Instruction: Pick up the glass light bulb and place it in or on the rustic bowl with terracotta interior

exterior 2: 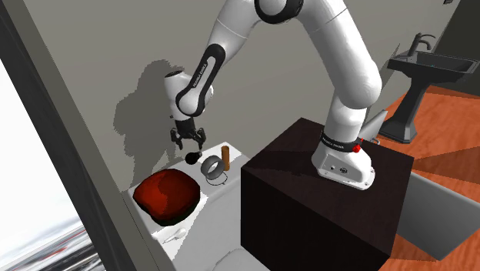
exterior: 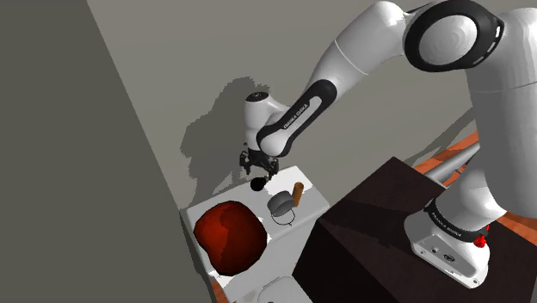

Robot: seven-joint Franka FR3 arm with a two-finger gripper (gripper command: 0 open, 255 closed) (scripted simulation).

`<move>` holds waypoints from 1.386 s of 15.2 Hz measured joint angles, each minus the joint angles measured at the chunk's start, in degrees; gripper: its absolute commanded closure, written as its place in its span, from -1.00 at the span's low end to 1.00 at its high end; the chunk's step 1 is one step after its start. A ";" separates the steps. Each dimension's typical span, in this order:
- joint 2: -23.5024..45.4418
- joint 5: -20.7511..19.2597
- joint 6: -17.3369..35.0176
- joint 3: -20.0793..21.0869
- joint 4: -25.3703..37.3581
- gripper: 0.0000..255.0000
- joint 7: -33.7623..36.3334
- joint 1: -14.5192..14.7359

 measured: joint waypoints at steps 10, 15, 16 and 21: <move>8.47 -0.65 5.91 -0.77 3.75 -1.00 0.99 1.06; 8.64 -0.72 6.01 -0.81 3.77 1.00 1.08 1.03; 8.64 -0.71 5.98 -0.96 3.81 1.00 1.16 0.96; 8.51 -0.69 5.79 -0.96 3.78 1.00 1.12 0.87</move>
